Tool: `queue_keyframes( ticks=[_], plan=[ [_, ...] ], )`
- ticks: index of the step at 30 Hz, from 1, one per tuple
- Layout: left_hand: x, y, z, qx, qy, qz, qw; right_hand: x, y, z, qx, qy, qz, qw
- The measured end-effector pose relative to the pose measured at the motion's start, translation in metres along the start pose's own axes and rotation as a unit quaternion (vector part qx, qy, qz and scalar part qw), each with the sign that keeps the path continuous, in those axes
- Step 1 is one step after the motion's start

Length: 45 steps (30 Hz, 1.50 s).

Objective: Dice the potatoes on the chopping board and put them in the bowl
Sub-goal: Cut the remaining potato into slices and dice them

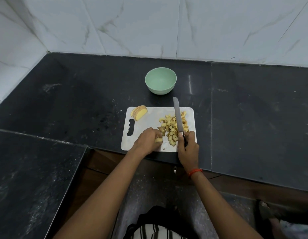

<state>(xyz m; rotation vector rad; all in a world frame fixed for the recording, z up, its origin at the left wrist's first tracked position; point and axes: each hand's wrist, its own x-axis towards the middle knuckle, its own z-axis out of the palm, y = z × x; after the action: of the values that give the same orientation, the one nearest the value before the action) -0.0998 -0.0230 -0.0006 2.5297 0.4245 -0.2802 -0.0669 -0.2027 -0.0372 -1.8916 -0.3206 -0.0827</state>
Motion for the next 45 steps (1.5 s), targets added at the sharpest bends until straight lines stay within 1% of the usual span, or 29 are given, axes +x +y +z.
queue_keyframes(
  ticks=[2,4,10,12,15,18,21,23,25,27,28,30,31,32,33,34,35,36,37,40,45],
  plan=[
    [0.004,0.007,-0.001,-0.017,-0.001,-0.004,1.0,0.0,0.001,0.0,0.0,0.0,0.003,1.0],
    [0.01,0.012,0.002,-0.078,0.02,-0.015,0.997,0.0,0.001,0.0,-0.001,0.0,0.003,1.0],
    [0.02,0.021,0.005,-0.251,0.075,-0.037,0.964,0.001,0.002,-0.001,0.01,-0.002,-0.004,1.0],
    [0.021,0.025,0.002,-0.269,0.094,-0.04,0.958,0.001,0.002,-0.001,0.013,-0.002,-0.004,1.0],
    [0.027,0.031,-0.003,-0.292,0.124,-0.02,0.948,0.001,0.001,-0.001,0.016,0.001,-0.005,1.0],
    [0.033,0.048,-0.01,-0.337,0.108,-0.003,0.935,0.001,0.0,-0.001,0.018,0.006,-0.005,1.0],
    [0.036,0.062,-0.015,-0.394,0.079,-0.016,0.915,0.0,0.001,-0.001,0.02,0.007,0.005,1.0],
    [0.037,0.06,-0.014,-0.41,0.087,-0.026,0.908,0.001,0.002,-0.002,0.026,0.005,0.013,1.0],
    [0.037,0.051,-0.011,-0.417,0.113,-0.03,0.901,0.002,0.002,-0.002,0.034,0.004,0.015,0.999],
    [0.034,0.044,-0.01,-0.405,0.151,-0.038,0.901,0.002,0.004,-0.002,0.034,0.008,0.015,0.999],
    [0.031,0.04,-0.011,-0.386,0.168,-0.041,0.906,0.002,0.004,-0.002,0.036,0.008,0.018,0.999],
    [0.023,0.03,-0.018,-0.309,0.177,-0.029,0.934,0.003,0.005,-0.002,0.044,0.008,0.026,0.999],
    [0.019,0.025,-0.022,-0.254,0.15,-0.015,0.955,0.003,0.005,-0.003,0.047,0.008,0.031,0.998],
    [0.016,0.019,-0.026,-0.191,0.099,-0.007,0.977,0.003,0.005,-0.003,0.049,0.01,0.034,0.998],
    [0.012,0.016,-0.029,-0.125,0.031,-0.009,0.992,0.004,0.004,-0.004,0.054,0.013,0.036,0.998],
    [0.009,0.013,-0.029,-0.057,-0.038,-0.021,0.997,0.004,0.004,-0.005,0.061,0.016,0.041,0.997],
    [0.006,0.012,-0.027,0.0,-0.096,-0.033,0.995,0.005,0.004,-0.005,0.069,0.02,0.048,0.996],
    [0.004,0.013,-0.024,0.032,-0.134,-0.04,0.99,0.005,0.005,-0.006,0.079,0.027,0.058,0.995],
    [0.003,0.013,-0.02,0.039,-0.151,-0.041,0.987,0.006,0.006,-0.006,0.093,0.033,0.068,0.993],
    [0.003,0.014,-0.012,0.049,-0.138,-0.029,0.989,0.009,0.008,-0.006,0.129,0.041,0.097,0.986],
    [0.008,0.014,-0.018,0.04,-0.135,-0.023,0.99,0.009,0.008,-0.005,0.124,0.036,0.092,0.987]
  ],
)
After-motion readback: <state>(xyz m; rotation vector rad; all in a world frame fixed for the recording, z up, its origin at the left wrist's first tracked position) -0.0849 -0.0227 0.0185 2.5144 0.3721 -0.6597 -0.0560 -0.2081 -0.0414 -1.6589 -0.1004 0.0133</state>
